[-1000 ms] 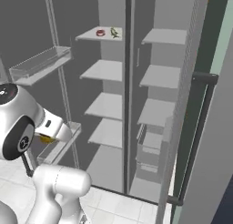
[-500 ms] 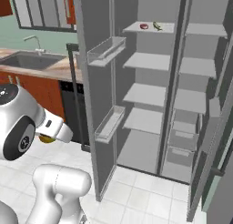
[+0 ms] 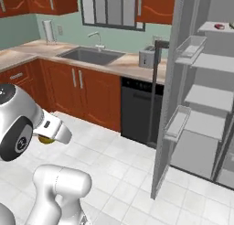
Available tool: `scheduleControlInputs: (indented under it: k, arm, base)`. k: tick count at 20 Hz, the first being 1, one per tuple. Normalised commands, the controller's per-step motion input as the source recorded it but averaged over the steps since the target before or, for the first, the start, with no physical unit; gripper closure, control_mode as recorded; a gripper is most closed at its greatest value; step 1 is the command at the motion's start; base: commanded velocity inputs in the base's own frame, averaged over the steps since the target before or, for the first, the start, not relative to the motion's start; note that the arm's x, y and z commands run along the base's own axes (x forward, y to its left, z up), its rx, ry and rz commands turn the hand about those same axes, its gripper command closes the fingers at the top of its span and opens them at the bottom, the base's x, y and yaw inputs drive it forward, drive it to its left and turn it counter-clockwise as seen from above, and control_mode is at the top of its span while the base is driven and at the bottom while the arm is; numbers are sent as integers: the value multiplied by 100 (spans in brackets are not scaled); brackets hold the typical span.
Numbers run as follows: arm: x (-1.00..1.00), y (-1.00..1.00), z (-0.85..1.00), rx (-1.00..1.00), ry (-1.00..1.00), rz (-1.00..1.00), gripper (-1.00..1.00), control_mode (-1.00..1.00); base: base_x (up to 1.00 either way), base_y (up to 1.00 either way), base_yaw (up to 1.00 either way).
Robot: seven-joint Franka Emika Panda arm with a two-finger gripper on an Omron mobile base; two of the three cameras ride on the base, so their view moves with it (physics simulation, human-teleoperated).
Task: Gather the cucumber and lemon from the fridge and place them on a tray on the dining counter. Then gather the steak and fish from the fridge and place them on the other tray.
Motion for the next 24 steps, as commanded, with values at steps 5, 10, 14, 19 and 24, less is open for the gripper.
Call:
scheduleControlInputs:
  k: [5,10,14,19,24]
  arm:
    - [0,0,0,0,0,0,100,100]
    - [0,0,0,0,0,0,100,100]
    - [0,0,0,0,0,0,100,100]
    - [0,0,0,0,0,0,100,100]
    - [0,0,0,0,0,0,100,100]
  base:
    - [-9,59,59]
    - [0,30,68]
    - [0,22,71]
    - [8,28,66]
    - [11,32,64]
